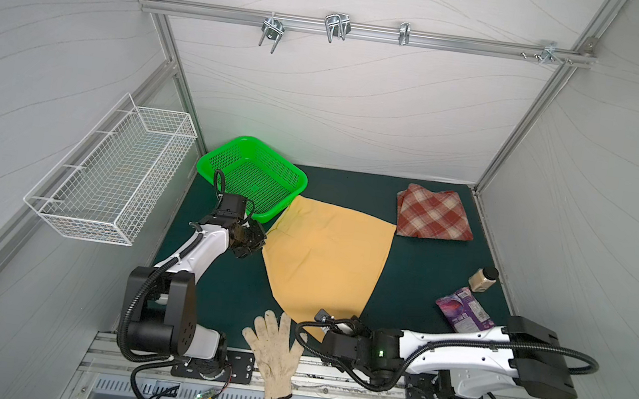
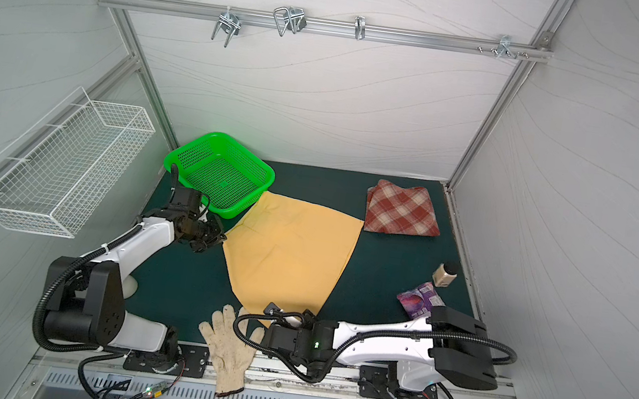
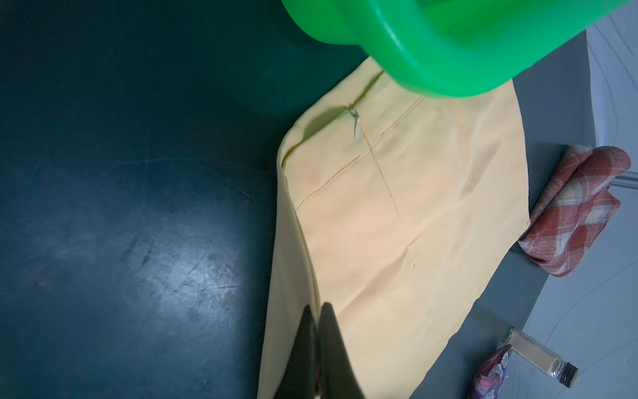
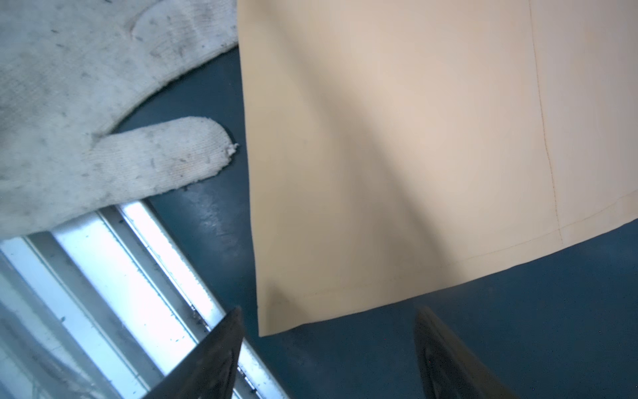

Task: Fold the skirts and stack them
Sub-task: 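Grasp the yellow skirt's opposite corners with both grippers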

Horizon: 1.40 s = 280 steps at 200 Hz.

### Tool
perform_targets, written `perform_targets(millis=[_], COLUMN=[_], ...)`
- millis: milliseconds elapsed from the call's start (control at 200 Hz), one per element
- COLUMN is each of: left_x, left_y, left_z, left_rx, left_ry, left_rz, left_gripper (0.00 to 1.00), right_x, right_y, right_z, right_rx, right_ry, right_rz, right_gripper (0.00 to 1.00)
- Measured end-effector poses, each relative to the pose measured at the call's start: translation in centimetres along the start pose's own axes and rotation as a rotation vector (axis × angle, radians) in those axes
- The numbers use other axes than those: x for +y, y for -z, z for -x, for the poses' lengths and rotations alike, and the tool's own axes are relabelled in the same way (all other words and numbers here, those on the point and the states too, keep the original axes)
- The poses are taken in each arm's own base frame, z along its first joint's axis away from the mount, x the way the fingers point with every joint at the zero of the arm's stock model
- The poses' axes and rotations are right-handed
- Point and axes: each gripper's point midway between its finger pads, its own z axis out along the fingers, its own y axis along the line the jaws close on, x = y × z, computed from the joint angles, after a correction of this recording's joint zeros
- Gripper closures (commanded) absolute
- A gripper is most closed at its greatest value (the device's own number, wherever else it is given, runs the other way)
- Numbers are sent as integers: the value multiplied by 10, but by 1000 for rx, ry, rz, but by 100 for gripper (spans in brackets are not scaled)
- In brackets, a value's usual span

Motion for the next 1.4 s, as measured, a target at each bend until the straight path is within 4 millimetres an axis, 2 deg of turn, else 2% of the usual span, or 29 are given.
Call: perform_targets(millis=[435,805,941,1196,1401], left_x=[-5,-9,-9,-8,-8], left_y=[1,3,3,2,2], left_z=[6,11,10,10,10], left_rx=[1,-10,-8,-3,-2], left_ry=[4,0,0,1,2], left_rz=[-18,-25,-27,-24,-24], left_gripper=[100,100,100,100,100], right_x=[20,15,14,21,16], right_y=[-9,-21,-24,-27,-33], right_z=[-10,-24,-24,-19,-15], right_rx=[36,87,86,88,77], right_ry=[3,-14,-18,-24,-70], right_rz=[-2,-66,-75,-70,-76], right_gripper=[31,34,40,59,65])
